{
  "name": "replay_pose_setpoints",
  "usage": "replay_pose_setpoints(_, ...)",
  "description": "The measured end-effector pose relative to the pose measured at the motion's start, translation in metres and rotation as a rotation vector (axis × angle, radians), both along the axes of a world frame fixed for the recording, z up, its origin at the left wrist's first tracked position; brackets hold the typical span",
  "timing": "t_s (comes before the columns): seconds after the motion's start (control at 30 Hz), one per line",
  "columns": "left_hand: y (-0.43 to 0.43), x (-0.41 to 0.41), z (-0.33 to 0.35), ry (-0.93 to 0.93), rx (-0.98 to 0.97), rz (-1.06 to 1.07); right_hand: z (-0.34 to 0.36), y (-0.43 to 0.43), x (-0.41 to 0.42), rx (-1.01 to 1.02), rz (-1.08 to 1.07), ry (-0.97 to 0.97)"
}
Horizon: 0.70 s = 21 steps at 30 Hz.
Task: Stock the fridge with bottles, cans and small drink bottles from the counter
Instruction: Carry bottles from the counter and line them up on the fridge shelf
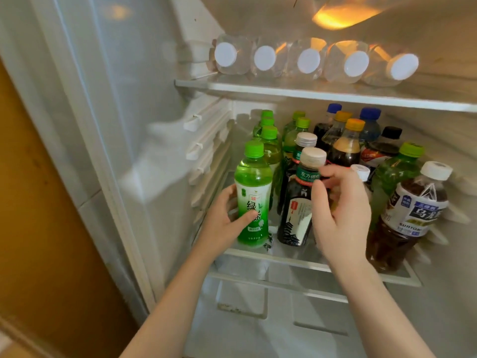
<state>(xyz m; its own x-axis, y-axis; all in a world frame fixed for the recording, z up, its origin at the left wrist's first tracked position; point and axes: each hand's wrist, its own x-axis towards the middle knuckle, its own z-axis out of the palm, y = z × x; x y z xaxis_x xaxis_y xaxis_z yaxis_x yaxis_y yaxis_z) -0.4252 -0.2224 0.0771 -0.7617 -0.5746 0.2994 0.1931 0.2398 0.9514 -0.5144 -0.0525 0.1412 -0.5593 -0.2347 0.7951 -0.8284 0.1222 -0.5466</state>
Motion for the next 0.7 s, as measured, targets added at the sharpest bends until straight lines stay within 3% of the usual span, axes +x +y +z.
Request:
replay_pose_setpoints(0.43,0.002,-0.023,0.002,-0.018,-0.078,-0.075,-0.042,0.016,0.016,-0.065,-0.007,-0.18)
replay_pose_setpoints(0.7,-0.002,-0.028,-0.003,-0.093,-0.11,0.02,-0.051,0.021,0.012,0.037,-0.054,-0.219)
